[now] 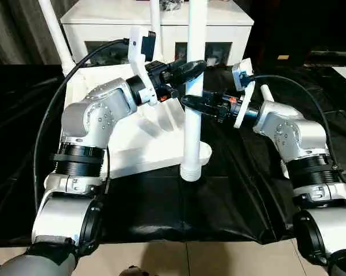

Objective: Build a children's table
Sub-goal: Pick table leg

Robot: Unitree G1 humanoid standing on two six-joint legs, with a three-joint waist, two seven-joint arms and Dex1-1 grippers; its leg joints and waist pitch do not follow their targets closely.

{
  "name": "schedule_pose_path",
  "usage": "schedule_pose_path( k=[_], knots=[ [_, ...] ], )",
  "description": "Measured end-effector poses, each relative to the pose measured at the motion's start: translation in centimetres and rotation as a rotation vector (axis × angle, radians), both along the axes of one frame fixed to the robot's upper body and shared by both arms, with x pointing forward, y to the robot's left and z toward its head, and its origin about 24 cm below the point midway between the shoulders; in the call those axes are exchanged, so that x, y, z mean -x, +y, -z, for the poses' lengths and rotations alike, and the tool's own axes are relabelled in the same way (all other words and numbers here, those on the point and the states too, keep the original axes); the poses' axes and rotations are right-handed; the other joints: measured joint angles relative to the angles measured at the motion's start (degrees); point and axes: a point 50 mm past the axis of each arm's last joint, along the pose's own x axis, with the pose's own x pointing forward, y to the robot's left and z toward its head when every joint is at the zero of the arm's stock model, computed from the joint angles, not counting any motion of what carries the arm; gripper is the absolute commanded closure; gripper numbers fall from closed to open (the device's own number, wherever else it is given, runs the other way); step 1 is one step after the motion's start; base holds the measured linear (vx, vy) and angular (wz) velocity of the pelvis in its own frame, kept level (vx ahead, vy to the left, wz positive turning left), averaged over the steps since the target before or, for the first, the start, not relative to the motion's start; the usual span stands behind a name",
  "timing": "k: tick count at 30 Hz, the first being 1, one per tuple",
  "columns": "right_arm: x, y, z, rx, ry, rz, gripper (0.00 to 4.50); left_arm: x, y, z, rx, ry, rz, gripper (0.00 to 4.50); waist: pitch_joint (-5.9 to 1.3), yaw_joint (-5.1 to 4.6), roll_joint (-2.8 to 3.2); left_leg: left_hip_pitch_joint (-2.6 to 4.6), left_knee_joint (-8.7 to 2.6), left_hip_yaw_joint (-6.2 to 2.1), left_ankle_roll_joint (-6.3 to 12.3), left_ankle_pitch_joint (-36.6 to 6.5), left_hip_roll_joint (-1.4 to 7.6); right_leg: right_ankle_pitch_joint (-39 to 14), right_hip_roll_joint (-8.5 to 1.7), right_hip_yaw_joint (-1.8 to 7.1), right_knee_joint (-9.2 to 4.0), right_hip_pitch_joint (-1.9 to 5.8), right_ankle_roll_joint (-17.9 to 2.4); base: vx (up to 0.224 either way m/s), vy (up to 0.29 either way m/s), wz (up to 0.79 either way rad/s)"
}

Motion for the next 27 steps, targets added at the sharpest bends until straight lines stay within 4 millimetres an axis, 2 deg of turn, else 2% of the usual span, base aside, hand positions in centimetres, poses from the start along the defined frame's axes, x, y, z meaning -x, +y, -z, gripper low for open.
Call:
schedule_pose_path(
  k=[11,12,14,16,17,18,22,27],
  knots=[
    [-0.1,0.2,0.0,0.025,-0.041,0.023,2.96,-0.2,0.5,0.0,0.028,0.010,-0.018,2.94,0.00,-0.02,0.00,-0.02,0.00,0.00,0.00,0.00,0.00,0.00,0.00,0.00,-0.01,-0.02,0.00,0.000,0.000,0.00],
    [-0.2,0.2,0.0,0.025,-0.040,0.024,2.40,-0.2,0.6,0.0,0.031,0.014,-0.018,2.94,0.00,0.00,0.00,-0.02,0.00,0.00,0.00,0.00,0.00,0.00,0.00,0.00,-0.01,-0.02,0.00,0.000,0.000,0.00],
    [-0.2,0.2,0.0,0.021,-0.042,0.028,2.26,-0.4,0.7,-0.1,0.040,0.022,-0.028,2.94,0.00,0.03,0.00,-0.03,0.00,0.00,0.00,0.00,-0.01,0.00,0.00,0.00,-0.03,-0.02,0.00,0.000,0.000,0.00],
    [-0.2,0.4,0.0,0.016,-0.038,0.022,2.18,-0.5,0.5,-0.6,0.052,0.016,-0.017,2.94,0.01,0.02,0.02,-0.05,0.00,0.00,0.00,0.00,-0.01,0.00,0.00,0.01,-0.05,-0.03,0.00,0.000,0.000,0.00],
    [-0.2,0.4,0.1,0.016,-0.037,0.023,1.93,-0.6,0.5,-1.1,0.054,0.006,-0.014,2.94,0.02,0.01,0.02,-0.06,0.00,0.00,0.00,0.00,-0.01,0.00,0.00,0.00,-0.06,-0.04,0.00,0.000,0.000,0.00],
    [-0.2,0.4,0.1,0.017,-0.037,0.023,1.86,-0.6,0.6,-1.7,0.061,-0.010,-0.010,2.94,0.02,-0.02,0.02,-0.05,0.00,0.00,0.00,0.00,0.00,0.00,0.00,0.00,-0.06,-0.04,0.00,0.000,0.000,0.00],
    [-0.1,-0.1,0.1,0.050,-0.042,0.014,1.84,-0.8,1.3,-3.5,0.058,-0.059,-0.011,2.94,0.02,-0.07,0.03,-0.06,-0.01,0.00,0.00,0.00,0.00,-0.01,0.01,0.00,-0.08,-0.06,0.01,0.000,0.000,0.00],
    [0.5,-0.4,1.5,0.096,-0.012,-0.015,1.84,-0.7,1.8,-4.1,0.068,-0.080,-0.006,2.94,0.02,0.02,0.03,-0.06,-0.01,0.00,0.00,0.00,0.00,-0.01,0.01,0.00,-0.11,-0.03,0.01,0.000,0.000,0.00]
  ],
)
